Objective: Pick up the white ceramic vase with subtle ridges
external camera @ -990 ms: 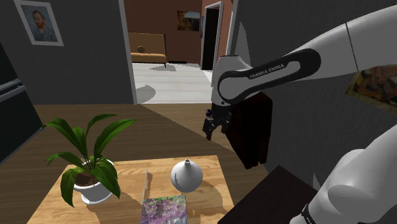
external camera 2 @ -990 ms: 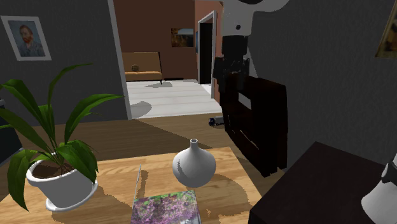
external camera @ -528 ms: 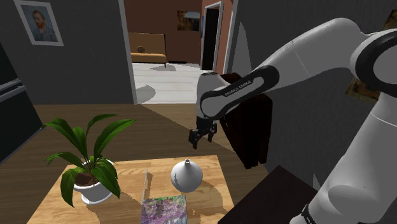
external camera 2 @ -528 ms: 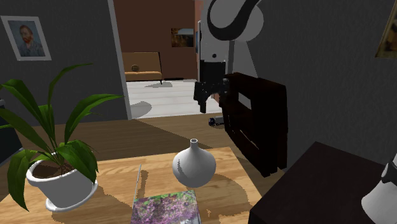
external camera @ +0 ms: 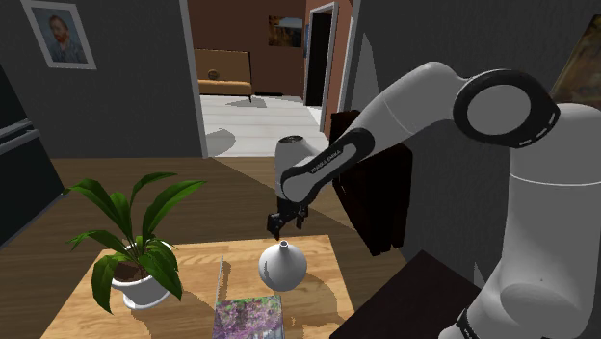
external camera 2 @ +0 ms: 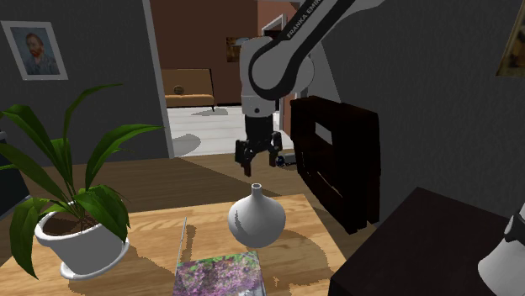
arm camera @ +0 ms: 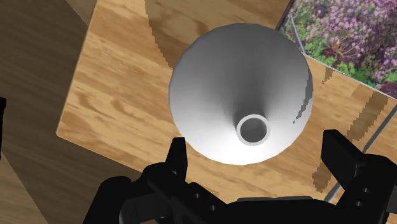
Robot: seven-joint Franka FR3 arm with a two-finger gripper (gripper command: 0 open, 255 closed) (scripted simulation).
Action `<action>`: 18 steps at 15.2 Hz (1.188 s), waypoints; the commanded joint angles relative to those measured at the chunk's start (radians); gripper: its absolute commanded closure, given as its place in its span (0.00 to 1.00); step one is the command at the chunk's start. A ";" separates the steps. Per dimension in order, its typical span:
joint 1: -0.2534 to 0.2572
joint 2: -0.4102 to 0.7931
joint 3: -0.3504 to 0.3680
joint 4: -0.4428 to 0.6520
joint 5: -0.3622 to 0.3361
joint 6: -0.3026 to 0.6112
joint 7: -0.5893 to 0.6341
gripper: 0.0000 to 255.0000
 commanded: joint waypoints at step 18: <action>0.038 0.183 -0.033 0.080 -0.057 0.096 0.045 1.00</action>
